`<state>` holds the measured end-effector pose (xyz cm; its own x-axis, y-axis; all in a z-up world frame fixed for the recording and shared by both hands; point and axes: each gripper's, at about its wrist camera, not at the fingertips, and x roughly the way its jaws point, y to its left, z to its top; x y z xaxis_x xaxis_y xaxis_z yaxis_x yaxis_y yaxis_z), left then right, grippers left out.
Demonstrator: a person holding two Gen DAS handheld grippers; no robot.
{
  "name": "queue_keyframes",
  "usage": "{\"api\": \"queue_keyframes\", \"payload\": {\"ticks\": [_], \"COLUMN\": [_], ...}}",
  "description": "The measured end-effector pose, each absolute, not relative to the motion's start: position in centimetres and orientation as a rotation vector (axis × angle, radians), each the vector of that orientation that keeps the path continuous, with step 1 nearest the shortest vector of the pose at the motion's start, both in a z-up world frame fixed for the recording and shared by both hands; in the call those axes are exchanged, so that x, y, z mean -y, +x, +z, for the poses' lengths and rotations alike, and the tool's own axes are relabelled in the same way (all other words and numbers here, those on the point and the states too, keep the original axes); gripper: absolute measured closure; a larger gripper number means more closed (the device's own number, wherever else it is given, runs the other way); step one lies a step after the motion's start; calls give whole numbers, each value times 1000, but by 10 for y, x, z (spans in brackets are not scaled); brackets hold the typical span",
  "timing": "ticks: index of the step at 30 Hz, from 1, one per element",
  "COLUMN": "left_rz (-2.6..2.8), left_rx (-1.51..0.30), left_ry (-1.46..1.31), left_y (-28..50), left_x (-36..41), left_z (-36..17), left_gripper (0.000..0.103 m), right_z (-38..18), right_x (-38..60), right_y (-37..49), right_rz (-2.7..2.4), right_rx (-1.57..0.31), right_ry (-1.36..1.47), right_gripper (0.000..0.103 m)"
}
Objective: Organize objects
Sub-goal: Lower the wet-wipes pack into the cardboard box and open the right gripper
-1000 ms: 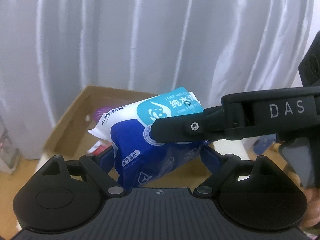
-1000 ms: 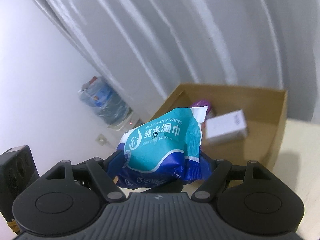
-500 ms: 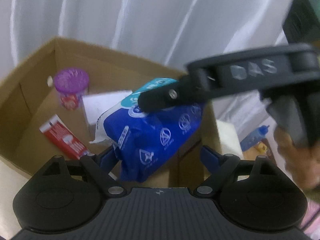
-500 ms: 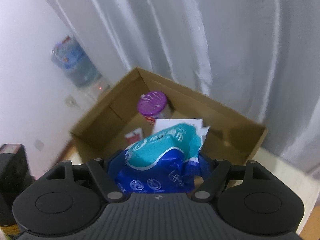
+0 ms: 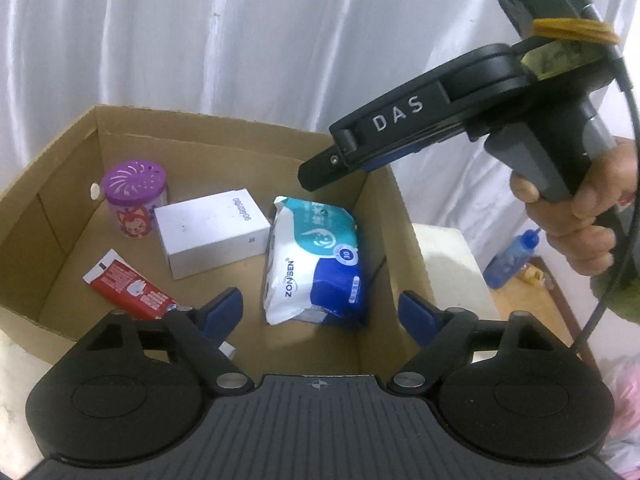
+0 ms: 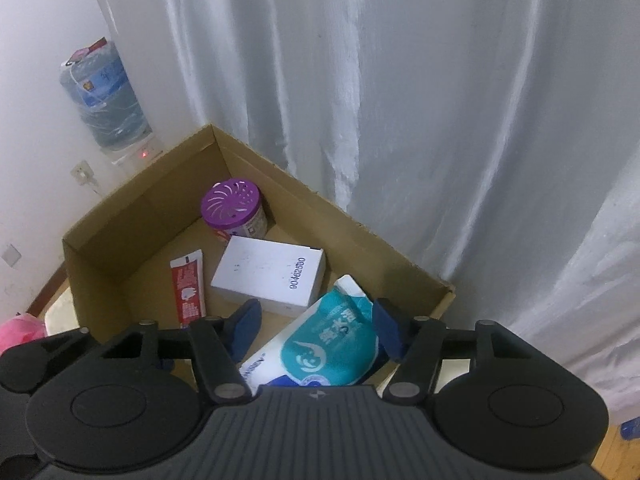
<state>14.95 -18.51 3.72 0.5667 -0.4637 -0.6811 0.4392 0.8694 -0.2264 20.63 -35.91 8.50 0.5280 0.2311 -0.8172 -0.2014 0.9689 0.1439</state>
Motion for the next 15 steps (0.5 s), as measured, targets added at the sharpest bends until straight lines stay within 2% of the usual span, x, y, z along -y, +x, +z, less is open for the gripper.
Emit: {"api": "queue_keyframes", "payload": {"ticks": [7, 9, 15], "left_rz": [-536, -525, -467], "left_rx": [-798, -786, -753], "left_ry": [-44, -36, -29], "left_y": [136, 131, 106], "left_x": [171, 163, 137], "left_z": [55, 61, 80], "left_gripper": [16, 13, 4], "right_z": [108, 116, 136], "right_x": [358, 357, 356], "right_y": [180, 167, 120], "right_rz": [281, 282, 279], "right_rx": [-899, -862, -753], "right_ry": [184, 217, 350], "right_gripper": [38, 37, 17]}}
